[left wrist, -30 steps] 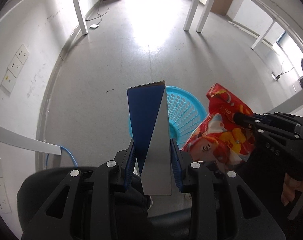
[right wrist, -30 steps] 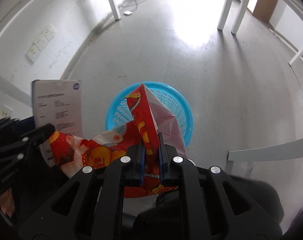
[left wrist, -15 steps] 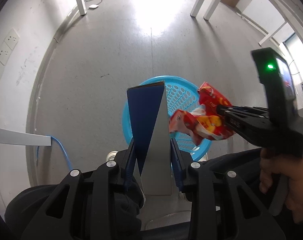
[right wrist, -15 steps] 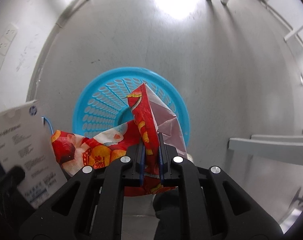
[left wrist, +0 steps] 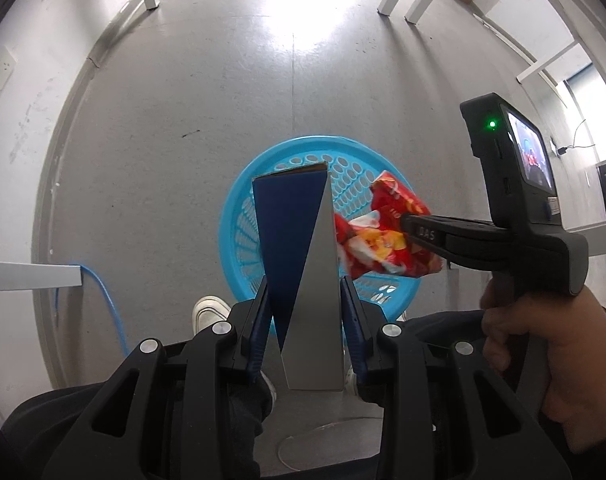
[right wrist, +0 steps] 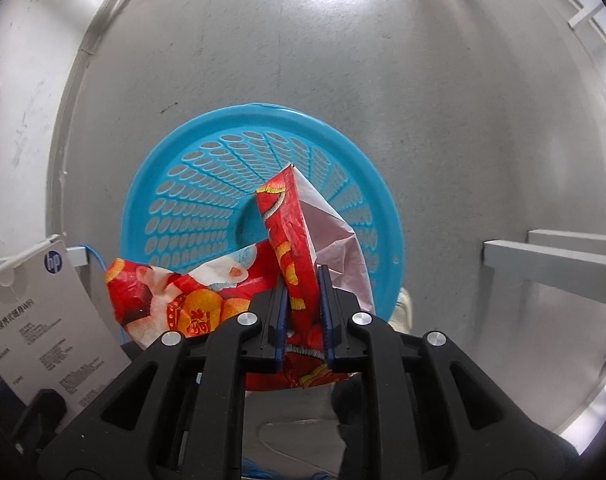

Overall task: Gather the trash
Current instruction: 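Carry the box and snack bag with both tools over the blue wastebasket, then open both tools to drop the box and snack bag into the basket, then move both tools back up to the table, then grasp the clear printed plastic bag with left tool while right tool grasps clear bag, then carry both clear plastic bags down over the blue wastebasket, then open both tools to drop the plastic bags into the basket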

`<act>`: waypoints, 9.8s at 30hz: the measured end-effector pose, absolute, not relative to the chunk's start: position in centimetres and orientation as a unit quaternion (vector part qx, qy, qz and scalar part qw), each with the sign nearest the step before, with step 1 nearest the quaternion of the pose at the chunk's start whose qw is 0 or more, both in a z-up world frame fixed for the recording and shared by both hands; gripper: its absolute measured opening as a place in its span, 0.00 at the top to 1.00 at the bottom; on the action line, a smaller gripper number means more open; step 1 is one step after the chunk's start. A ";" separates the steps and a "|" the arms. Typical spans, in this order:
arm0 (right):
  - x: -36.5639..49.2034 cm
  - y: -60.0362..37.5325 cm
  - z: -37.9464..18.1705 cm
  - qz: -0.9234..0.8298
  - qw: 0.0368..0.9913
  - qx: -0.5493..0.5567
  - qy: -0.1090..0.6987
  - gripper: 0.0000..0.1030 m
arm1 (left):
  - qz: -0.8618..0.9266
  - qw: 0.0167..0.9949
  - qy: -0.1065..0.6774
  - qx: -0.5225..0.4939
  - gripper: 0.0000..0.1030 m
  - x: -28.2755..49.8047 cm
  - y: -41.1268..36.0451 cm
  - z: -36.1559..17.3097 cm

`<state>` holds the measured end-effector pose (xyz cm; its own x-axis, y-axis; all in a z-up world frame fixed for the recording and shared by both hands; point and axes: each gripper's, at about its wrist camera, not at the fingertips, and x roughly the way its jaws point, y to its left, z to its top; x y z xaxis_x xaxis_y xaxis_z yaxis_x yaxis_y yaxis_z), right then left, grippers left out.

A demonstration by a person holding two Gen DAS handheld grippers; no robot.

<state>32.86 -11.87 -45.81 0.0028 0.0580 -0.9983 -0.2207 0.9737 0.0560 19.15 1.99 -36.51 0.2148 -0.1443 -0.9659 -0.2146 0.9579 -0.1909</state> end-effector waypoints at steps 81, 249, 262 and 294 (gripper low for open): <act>11.0 -20.1 -0.6 0.307 0.915 0.002 0.263 0.20 | 0.069 0.954 0.274 -0.098 0.40 3.6 2.1 -4.6; 27.7 -13.3 -38.9 0.127 0.746 -0.069 0.650 0.86 | -0.057 0.747 0.644 -0.153 0.99 16.6 2.2 -37.7; 31.9 -13.5 -44.9 0.073 0.703 -0.057 0.705 0.86 | -0.046 0.709 0.695 -0.115 0.98 20.6 1.4 -41.2; 27.0 -14.2 -37.9 0.127 0.752 -0.047 0.645 0.57 | 0.035 0.767 0.629 -0.119 0.69 18.1 3.2 -37.0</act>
